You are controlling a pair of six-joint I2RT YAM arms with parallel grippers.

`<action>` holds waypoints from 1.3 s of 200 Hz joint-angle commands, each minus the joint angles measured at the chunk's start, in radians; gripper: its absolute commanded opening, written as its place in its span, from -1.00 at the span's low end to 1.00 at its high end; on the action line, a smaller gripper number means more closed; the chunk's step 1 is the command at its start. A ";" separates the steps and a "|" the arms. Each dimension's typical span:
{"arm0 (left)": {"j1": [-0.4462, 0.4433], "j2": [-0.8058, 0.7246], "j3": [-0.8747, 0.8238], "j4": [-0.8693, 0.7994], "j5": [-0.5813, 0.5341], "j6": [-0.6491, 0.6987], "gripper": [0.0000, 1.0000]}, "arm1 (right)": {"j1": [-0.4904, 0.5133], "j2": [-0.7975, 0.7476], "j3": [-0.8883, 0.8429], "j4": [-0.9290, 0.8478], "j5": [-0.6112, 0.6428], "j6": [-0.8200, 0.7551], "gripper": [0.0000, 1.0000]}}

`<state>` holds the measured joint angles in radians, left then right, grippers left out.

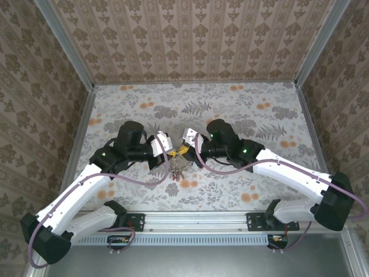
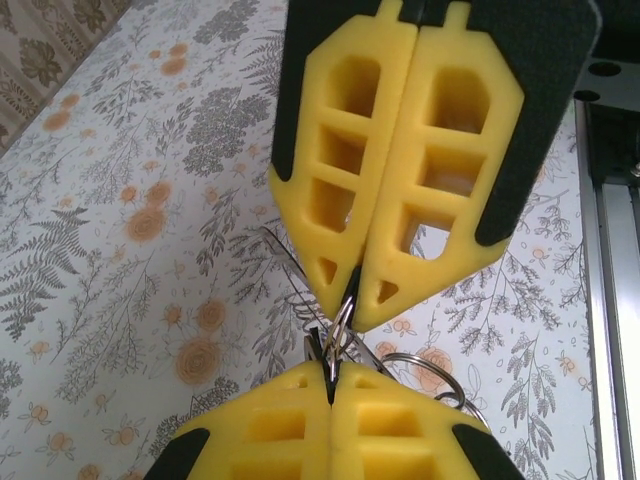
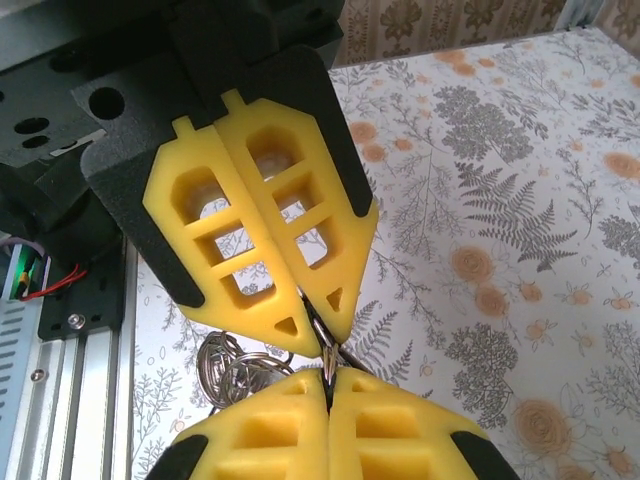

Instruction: Put the keys on the keyring

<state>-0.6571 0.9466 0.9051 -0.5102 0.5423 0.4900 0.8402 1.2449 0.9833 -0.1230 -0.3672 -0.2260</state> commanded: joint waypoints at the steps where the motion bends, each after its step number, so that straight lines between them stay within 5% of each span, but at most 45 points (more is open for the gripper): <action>1: 0.029 -0.031 0.018 -0.017 0.028 -0.007 -1.00 | -0.014 -0.091 -0.083 0.239 -0.046 0.040 -1.00; 85: 0.031 -0.011 -0.074 0.120 0.215 -0.061 -1.00 | -0.035 -0.157 -0.277 0.789 -0.091 0.158 -1.00; 120: 0.055 -0.026 -0.086 0.237 0.265 -0.149 -1.00 | -0.033 -0.135 -0.288 0.774 -0.124 0.154 -1.00; 140: 0.065 -0.041 -0.084 0.267 0.253 -0.174 -0.48 | -0.032 -0.123 -0.290 0.778 -0.139 0.163 -1.00; 155: 0.074 -0.056 -0.081 0.257 0.244 -0.172 -0.32 | -0.032 -0.124 -0.294 0.778 -0.134 0.161 -1.00; 260: 0.102 -0.097 -0.127 0.225 0.264 -0.149 -0.30 | -0.033 -0.143 -0.261 0.644 -0.139 0.111 -1.00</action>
<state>-0.5591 0.8444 0.8158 -0.3000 0.7647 0.3443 0.8085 1.1339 0.6834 0.5190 -0.4854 -0.1009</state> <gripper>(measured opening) 0.348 0.067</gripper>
